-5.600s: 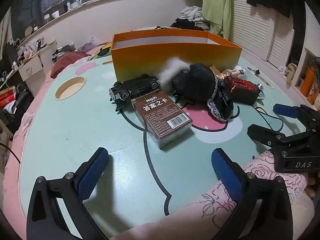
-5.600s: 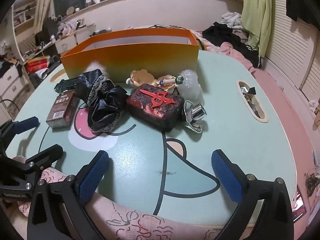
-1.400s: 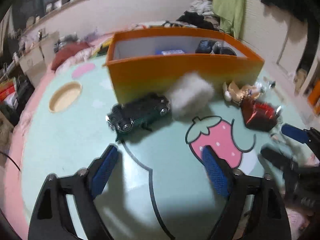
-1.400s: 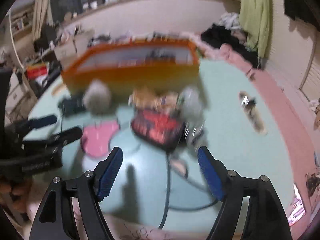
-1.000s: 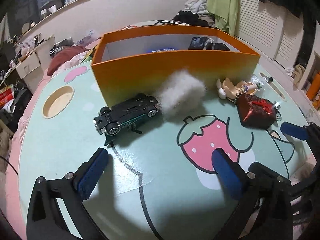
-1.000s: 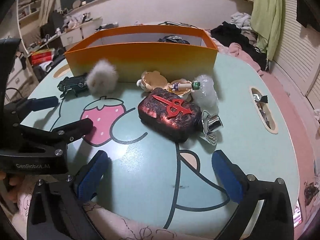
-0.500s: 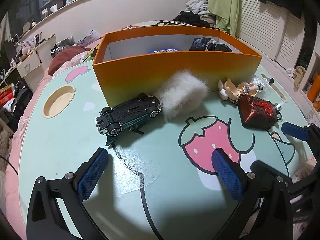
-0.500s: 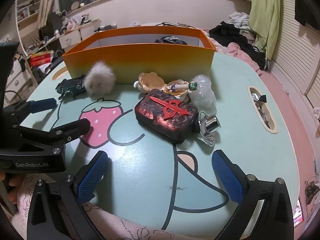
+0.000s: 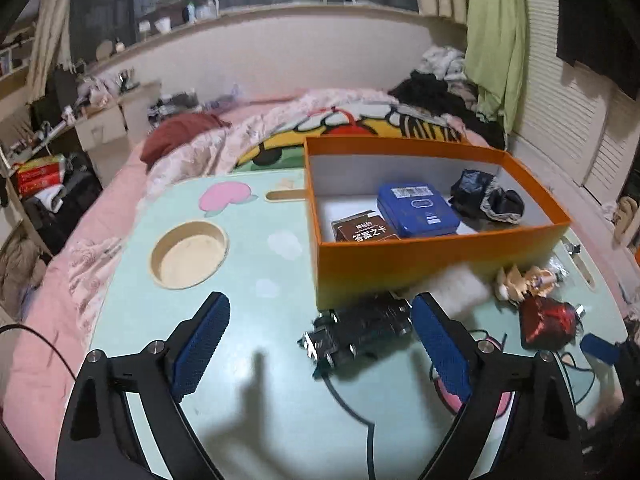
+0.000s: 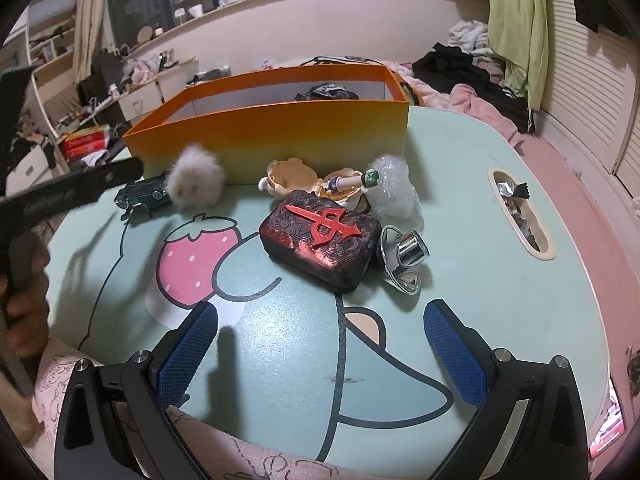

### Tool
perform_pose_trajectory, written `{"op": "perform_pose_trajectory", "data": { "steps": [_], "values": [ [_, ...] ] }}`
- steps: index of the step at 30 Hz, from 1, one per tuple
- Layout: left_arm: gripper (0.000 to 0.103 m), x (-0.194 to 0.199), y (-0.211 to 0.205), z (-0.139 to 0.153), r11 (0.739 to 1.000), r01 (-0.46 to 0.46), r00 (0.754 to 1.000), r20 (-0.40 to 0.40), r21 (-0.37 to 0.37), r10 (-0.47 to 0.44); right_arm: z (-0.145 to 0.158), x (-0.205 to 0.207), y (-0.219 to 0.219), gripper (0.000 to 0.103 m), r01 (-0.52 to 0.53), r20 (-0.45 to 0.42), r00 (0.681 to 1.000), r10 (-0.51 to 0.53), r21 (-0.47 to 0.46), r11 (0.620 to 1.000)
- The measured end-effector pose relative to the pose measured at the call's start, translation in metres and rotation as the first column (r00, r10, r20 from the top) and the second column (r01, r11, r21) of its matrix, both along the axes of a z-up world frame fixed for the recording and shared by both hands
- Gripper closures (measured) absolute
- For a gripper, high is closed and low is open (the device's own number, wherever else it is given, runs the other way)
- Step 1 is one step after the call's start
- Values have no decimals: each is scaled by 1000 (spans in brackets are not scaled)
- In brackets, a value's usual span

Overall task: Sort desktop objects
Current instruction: 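Put the green toy car in the box with left while right adds the silver cup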

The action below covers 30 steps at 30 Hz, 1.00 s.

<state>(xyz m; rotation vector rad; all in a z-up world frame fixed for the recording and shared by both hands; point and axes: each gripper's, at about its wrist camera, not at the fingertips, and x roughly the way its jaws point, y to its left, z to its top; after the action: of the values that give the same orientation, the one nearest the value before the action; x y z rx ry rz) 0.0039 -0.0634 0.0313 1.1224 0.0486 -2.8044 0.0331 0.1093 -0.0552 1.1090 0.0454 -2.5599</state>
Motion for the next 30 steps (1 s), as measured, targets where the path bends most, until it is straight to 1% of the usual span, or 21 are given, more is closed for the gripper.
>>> {"op": "perform_pose_trajectory", "data": {
  "steps": [1,2,5,6,7,8,9,11,12,15,17,19,20,21,22,24,25,26,27,28,30],
  "values": [
    [19,-7,-4,-3,1000,10,1000,19,12,-10,0,0,1,0,0,0,1000,0,0,1000],
    [20,-12,-6,-6,1000,23,999,37,16,-24,0,0,1,0,0,0,1000,0,0,1000],
    [21,-24,3,-21,997,73,991,111,-10,-72,0,0,1,0,0,1,1000,0,-1,1000],
    [24,-25,6,-26,995,95,986,137,2,-95,0,0,1,0,0,0,1000,0,-1,1000],
    [29,-23,10,-30,994,110,983,147,-11,-107,0,0,1,0,0,0,1000,0,0,1000],
    [44,-17,15,-30,992,124,984,131,-33,-118,0,0,1,0,0,1,1000,0,0,1000],
    [51,-12,18,-29,988,152,981,127,-15,-148,0,0,1,0,0,0,1000,0,0,1000],
    [71,-3,22,-27,984,177,977,128,-20,-173,1,0,1,0,-1,0,1000,1,0,1000],
    [74,3,24,-26,982,186,976,123,-26,-182,1,0,1,0,0,0,1000,0,0,1000],
    [75,14,26,-27,979,201,974,108,-31,-197,1,0,1,0,-1,0,1000,1,-1,1000],
    [75,18,27,-27,980,196,976,99,-31,-193,1,0,1,0,-1,0,1000,1,-1,1000],
    [75,19,24,-25,983,185,979,90,-17,-183,1,0,3,0,-3,-1,1000,3,-22,1000],
    [75,21,22,-22,984,180,981,78,-10,-179,2,0,7,1,-7,0,1000,7,-51,999],
    [75,25,21,-17,984,180,982,59,2,-180,5,1,17,4,-10,-1,1000,10,-127,992],
    [75,26,18,-14,983,184,982,48,13,-184,8,1,27,5,-1,-6,1000,0,-182,983],
    [75,27,13,-7,980,193,980,32,48,-195,14,-1,51,12,64,-15,997,-72,-284,957],
    [75,28,11,-4,978,194,980,27,76,-196,17,-3,66,14,122,-13,991,-133,-333,935],
    [75,27,7,-1,976,193,980,22,105,-197,19,-5,76,19,165,-10,984,-180,-355,920],
    [75,27,6,1,973,192,981,16,125,-195,21,-8,84,26,204,-7,975,-221,-351,914],
    [75,27,5,2,973,190,981,11,129,-193,23,-11,87,31,216,-4,973,-230,-332,918],
    [75,28,9,3,977,187,982,7,106,-189,24,-16,88,45,211,2,975,-222,-307,928]
  ]
}}
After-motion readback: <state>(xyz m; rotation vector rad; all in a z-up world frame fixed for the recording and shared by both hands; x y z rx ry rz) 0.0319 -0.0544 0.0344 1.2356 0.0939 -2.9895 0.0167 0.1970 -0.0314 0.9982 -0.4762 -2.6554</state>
